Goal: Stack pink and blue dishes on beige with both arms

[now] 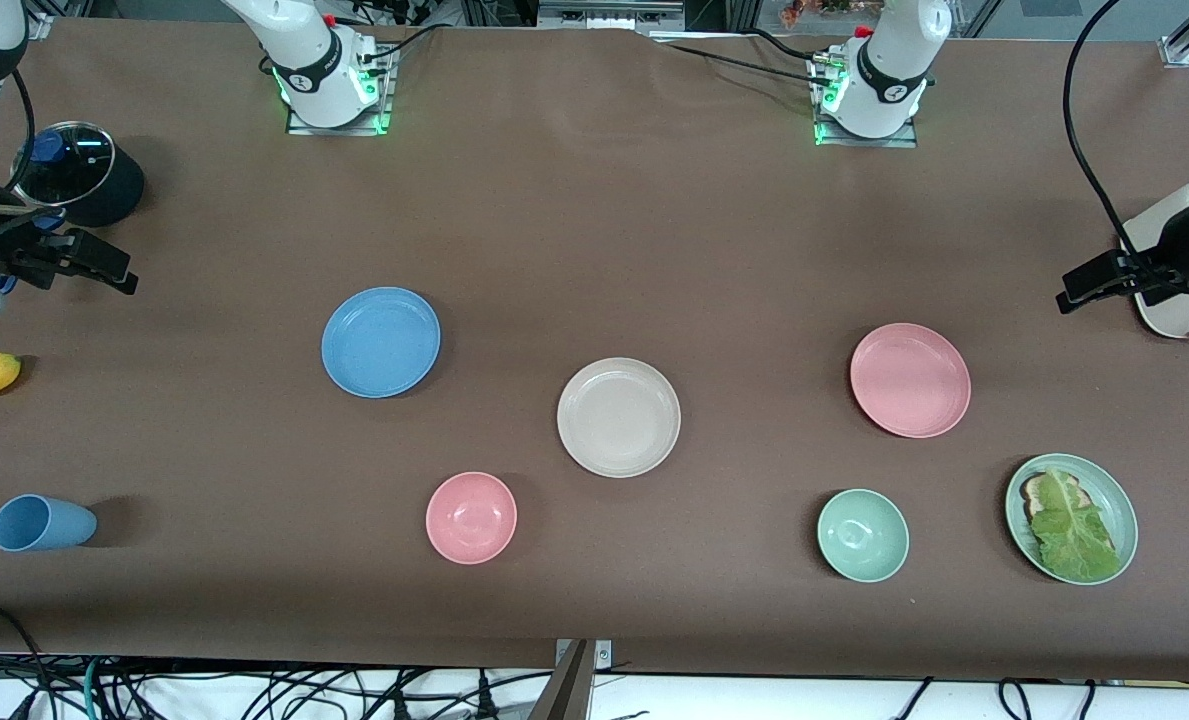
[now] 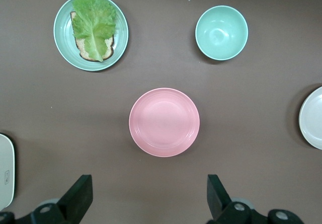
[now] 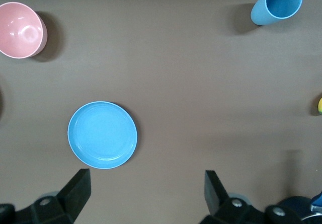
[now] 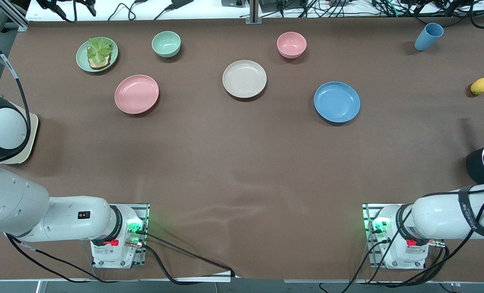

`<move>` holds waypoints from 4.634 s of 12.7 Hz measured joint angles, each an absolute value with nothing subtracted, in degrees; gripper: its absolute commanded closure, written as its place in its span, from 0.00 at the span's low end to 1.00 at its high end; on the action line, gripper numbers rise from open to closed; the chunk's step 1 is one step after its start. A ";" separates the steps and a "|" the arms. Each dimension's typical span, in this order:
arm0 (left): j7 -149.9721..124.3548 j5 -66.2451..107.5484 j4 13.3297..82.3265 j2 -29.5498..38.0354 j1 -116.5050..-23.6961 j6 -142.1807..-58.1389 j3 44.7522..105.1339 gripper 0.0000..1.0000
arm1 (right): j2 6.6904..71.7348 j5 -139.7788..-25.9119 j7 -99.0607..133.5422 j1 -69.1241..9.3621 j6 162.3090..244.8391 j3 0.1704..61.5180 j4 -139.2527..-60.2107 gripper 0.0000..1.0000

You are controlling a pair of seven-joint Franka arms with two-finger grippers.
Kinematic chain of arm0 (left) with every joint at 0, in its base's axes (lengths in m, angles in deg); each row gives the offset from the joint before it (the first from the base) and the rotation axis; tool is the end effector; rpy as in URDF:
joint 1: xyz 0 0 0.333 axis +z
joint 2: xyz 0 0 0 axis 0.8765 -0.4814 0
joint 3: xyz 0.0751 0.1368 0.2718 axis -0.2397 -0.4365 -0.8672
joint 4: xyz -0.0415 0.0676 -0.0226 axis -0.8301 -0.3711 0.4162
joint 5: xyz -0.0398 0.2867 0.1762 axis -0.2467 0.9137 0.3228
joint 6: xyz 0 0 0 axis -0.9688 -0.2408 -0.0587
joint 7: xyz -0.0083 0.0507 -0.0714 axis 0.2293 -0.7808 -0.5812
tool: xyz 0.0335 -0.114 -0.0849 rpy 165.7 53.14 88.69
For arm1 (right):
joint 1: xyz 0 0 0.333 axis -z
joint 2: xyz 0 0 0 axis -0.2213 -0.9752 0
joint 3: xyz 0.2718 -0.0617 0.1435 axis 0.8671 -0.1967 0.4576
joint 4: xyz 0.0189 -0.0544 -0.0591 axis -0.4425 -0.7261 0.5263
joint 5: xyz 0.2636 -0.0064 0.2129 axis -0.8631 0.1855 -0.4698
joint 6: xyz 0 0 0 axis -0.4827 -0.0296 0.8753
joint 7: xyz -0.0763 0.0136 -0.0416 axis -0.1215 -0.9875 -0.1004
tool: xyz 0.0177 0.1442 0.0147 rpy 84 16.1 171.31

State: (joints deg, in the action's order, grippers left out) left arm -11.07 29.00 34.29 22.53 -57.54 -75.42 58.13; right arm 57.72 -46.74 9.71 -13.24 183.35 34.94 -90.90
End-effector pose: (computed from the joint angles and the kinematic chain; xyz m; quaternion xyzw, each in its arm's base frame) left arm 0.5393 0.0204 0.5487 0.9980 0.0612 -0.0104 0.0070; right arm 0.5327 -0.0060 0.5460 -0.9995 0.0302 -0.0013 0.0062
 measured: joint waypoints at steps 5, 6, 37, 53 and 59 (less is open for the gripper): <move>-11.04 29.00 34.29 22.53 -57.54 -75.45 58.16 0.00 | 57.73 -46.74 9.68 -13.24 183.36 35.01 -90.83 0.00; -11.03 29.00 34.29 22.53 -57.54 -75.45 58.17 0.00 | 57.73 -46.74 9.66 -13.24 183.36 35.01 -90.83 0.00; -11.03 29.00 34.29 22.53 -57.62 -75.45 58.26 0.00 | 57.74 -46.74 9.61 -13.23 183.45 35.43 -90.75 0.00; -11.04 29.67 35.36 1.99 -54.33 -81.09 57.27 0.00 | 57.73 -46.64 13.81 -13.30 184.33 35.57 -90.61 0.00; -8.63 31.65 41.86 -4.22 -51.85 -97.65 56.88 0.00 | 57.73 -46.57 17.86 -13.30 184.64 35.57 -90.15 0.00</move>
State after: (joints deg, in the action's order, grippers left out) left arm -8.63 31.65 41.86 -4.22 -51.85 -97.65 56.88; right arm 57.73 -46.57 17.86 -13.30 184.64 35.57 -90.15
